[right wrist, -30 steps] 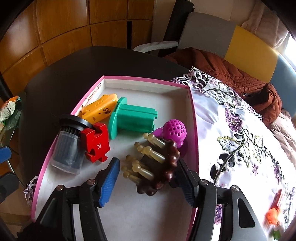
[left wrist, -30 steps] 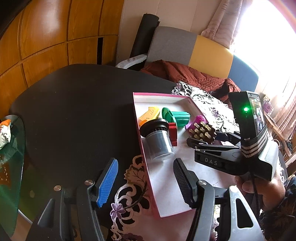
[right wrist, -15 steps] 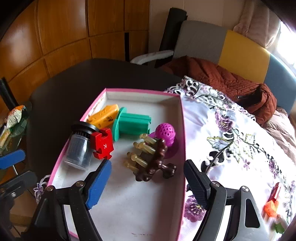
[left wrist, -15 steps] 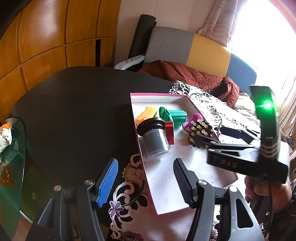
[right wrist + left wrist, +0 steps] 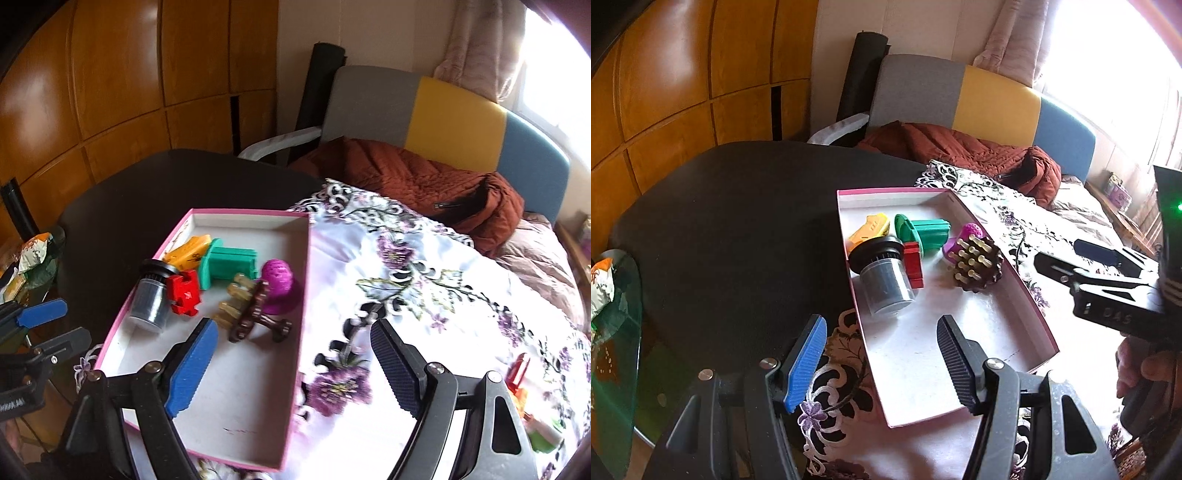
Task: Organize rigid objects
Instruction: 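Move both grippers back over the toys on the tablecloth, then lower the left gripper onto the orange linked cubes and grasp them, then grasp the yellow egg-shaped soap with the right gripper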
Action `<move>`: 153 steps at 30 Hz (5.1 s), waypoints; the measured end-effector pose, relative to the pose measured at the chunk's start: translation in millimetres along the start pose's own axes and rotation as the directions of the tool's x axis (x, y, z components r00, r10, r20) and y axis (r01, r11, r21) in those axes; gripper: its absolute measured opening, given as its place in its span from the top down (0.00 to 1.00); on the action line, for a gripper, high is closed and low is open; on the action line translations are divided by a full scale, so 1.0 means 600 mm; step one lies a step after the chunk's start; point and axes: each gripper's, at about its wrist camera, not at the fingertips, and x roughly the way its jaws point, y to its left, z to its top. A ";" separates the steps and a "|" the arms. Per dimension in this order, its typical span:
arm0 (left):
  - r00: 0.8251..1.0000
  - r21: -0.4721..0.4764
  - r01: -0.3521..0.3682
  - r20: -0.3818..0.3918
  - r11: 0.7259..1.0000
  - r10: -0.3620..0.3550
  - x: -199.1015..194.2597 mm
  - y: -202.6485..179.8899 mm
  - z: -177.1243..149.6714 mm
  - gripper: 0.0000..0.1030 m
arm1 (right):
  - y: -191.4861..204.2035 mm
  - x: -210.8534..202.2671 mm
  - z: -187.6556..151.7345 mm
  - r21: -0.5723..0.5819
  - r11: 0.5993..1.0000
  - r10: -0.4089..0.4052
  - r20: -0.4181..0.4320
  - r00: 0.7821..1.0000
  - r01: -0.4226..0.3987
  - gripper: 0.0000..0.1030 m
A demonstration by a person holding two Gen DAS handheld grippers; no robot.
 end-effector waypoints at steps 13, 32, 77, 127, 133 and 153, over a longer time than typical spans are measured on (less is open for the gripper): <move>1.000 0.083 0.006 0.000 0.997 -0.006 -0.001 -0.041 0.003 0.39 | -0.152 -0.060 -0.027 0.107 0.982 -0.160 0.019 0.987 0.157 0.17; 0.996 0.269 0.093 -0.034 0.959 -0.087 0.020 -0.177 0.024 0.39 | -0.474 -0.144 -0.143 0.567 0.698 -0.476 -0.090 0.875 0.438 0.12; 0.863 0.309 0.446 -0.396 0.840 -0.313 0.266 -0.675 0.021 0.39 | -0.573 -0.197 -0.221 0.875 0.396 -0.423 -0.094 0.901 0.277 0.10; 0.907 0.439 0.417 -0.258 0.796 -0.333 0.173 -0.448 -0.074 0.41 | -0.331 -0.038 -0.256 0.339 0.909 0.019 -0.616 0.787 0.243 0.57; 0.915 0.418 0.398 -0.242 0.816 -0.323 0.164 -0.437 -0.076 0.41 | -0.337 -0.035 -0.223 0.381 0.888 -0.041 -0.493 0.869 0.258 0.57; 0.926 0.426 0.378 -0.194 0.822 -0.325 0.115 -0.415 -0.071 0.41 | -0.320 0.024 -0.199 0.328 0.916 -0.089 -0.397 0.914 0.231 0.55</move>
